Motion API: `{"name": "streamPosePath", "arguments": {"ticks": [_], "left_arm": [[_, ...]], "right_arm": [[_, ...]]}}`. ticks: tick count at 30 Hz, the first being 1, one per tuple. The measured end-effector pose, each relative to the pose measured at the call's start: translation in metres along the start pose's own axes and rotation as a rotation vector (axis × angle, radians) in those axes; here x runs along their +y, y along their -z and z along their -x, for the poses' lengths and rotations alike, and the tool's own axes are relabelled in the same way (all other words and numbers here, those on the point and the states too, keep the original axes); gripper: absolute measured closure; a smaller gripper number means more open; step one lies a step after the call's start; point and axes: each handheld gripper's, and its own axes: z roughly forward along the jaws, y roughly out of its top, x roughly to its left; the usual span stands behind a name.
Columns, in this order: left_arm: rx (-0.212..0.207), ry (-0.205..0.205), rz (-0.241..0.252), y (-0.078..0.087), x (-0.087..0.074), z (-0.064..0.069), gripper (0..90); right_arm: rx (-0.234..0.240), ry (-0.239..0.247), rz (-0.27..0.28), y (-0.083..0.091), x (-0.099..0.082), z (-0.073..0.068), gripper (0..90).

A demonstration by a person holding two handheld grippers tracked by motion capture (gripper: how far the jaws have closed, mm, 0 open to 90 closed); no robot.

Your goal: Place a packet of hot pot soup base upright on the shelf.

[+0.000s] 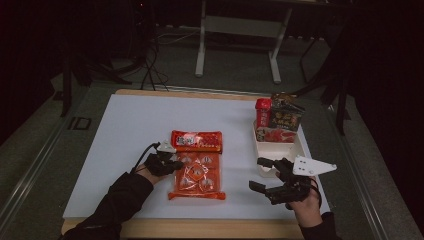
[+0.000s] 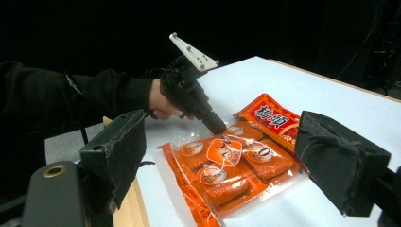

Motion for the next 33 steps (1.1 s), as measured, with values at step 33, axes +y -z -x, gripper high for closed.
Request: {"name": "streamPosePath", "arguments": {"ticks": [33], "left_arm": [[0.053,0.012,-0.002,-0.016,0.007,0.004,90.0]], "right_arm": [[0.002,0.001,0.004,0.002,0.000,0.000,17.3]]}}
